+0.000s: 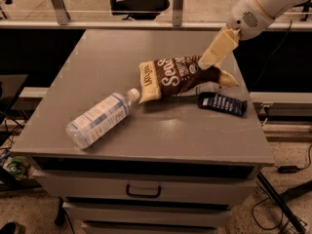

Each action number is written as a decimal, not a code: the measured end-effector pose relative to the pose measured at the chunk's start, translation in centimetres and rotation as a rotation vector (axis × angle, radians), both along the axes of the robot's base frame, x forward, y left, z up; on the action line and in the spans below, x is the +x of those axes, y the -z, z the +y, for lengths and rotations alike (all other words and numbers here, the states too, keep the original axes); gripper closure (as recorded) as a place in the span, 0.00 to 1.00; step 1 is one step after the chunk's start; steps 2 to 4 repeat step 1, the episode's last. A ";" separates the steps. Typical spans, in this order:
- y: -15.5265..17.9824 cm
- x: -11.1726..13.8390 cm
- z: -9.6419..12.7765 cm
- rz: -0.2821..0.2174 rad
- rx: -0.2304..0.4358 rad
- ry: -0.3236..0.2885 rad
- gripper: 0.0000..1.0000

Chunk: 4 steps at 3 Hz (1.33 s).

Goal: Move brown chip bag near rxbar blueberry

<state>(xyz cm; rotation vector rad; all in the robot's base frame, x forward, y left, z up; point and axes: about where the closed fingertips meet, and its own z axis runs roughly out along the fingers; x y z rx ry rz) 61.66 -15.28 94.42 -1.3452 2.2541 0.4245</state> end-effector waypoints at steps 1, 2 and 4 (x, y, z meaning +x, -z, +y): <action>0.1 0.1 0.1 0.000 0.001 0.000 0.00; 0.1 0.1 0.1 0.000 0.001 0.000 0.00; 0.1 0.1 0.1 0.000 0.001 0.000 0.00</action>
Offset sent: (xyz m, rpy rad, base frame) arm 0.0000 0.0000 0.0000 0.0000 0.0000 0.0000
